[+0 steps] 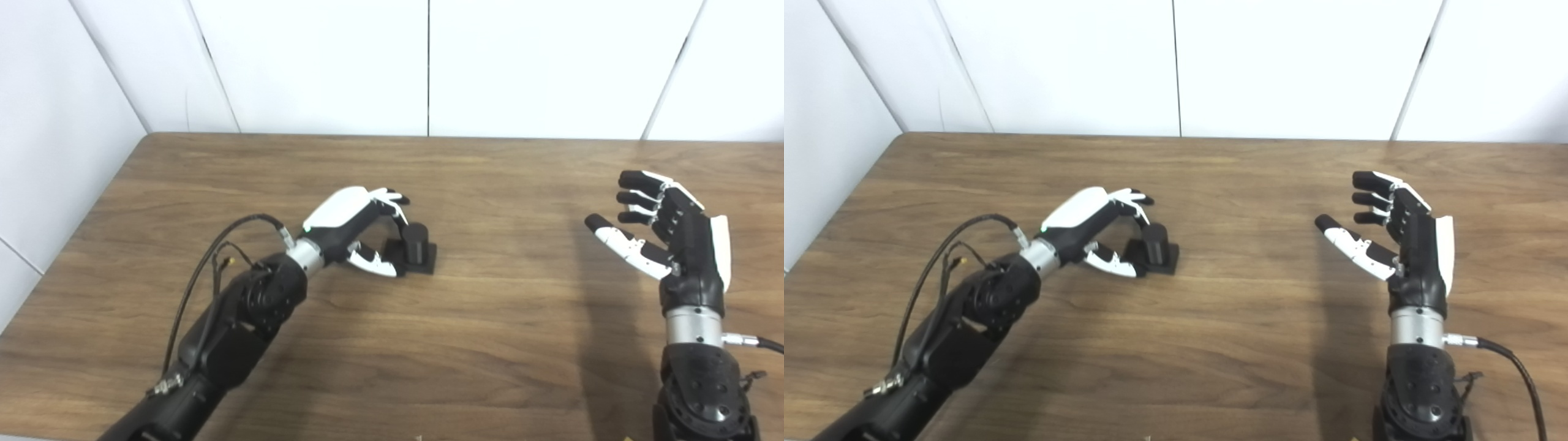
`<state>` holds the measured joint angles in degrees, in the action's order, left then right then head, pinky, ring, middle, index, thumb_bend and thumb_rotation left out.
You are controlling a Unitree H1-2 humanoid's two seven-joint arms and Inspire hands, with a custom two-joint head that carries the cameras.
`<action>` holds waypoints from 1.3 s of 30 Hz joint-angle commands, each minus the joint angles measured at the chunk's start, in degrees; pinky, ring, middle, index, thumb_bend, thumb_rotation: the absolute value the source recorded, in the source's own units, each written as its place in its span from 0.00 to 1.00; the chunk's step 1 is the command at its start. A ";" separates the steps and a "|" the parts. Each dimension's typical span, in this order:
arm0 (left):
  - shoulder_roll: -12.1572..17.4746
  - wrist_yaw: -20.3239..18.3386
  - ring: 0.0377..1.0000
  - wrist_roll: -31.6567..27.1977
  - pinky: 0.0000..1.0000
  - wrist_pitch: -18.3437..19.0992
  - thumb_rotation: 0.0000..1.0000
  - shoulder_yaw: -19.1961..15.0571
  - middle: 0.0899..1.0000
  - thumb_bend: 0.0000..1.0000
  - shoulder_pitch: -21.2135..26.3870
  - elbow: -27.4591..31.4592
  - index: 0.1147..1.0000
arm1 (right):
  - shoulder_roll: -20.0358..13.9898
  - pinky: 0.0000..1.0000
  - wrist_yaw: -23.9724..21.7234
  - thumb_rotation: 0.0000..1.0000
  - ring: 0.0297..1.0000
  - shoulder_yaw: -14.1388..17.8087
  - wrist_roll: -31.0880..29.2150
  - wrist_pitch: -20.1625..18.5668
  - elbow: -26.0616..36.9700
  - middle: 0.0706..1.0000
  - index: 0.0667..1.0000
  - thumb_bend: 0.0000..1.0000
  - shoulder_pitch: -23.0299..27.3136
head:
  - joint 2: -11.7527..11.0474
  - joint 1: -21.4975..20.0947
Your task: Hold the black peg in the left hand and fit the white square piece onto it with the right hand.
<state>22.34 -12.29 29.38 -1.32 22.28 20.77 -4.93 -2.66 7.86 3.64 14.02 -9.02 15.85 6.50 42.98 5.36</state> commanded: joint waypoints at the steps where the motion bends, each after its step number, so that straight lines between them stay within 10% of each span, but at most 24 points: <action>1: -0.27 -2.09 0.97 0.66 0.97 -1.08 0.08 1.20 0.90 0.52 -0.75 1.05 0.43 | 0.46 0.59 0.57 0.19 0.69 0.16 0.12 0.86 2.40 0.70 0.66 0.65 2.10 | 0.06 -0.09; 26: -5.10 -1.57 0.98 2.27 0.95 -3.83 0.08 4.34 0.92 0.52 -6.16 4.93 0.43 | -0.37 0.62 -0.16 0.20 0.71 0.37 -0.40 -0.13 2.90 0.71 0.66 0.65 2.45 | 0.79 -1.92; 39: -1.40 -2.25 0.97 0.48 0.96 -6.95 0.08 1.61 0.91 0.52 -7.96 5.18 0.43 | 0.62 0.63 1.59 0.22 0.71 0.01 1.93 0.02 3.88 0.71 0.66 0.67 2.94 | -2.59 -20.97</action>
<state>18.40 -12.23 29.08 -7.98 24.00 13.58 0.48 -2.16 8.43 3.26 15.17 -10.48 16.61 6.78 40.35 -15.63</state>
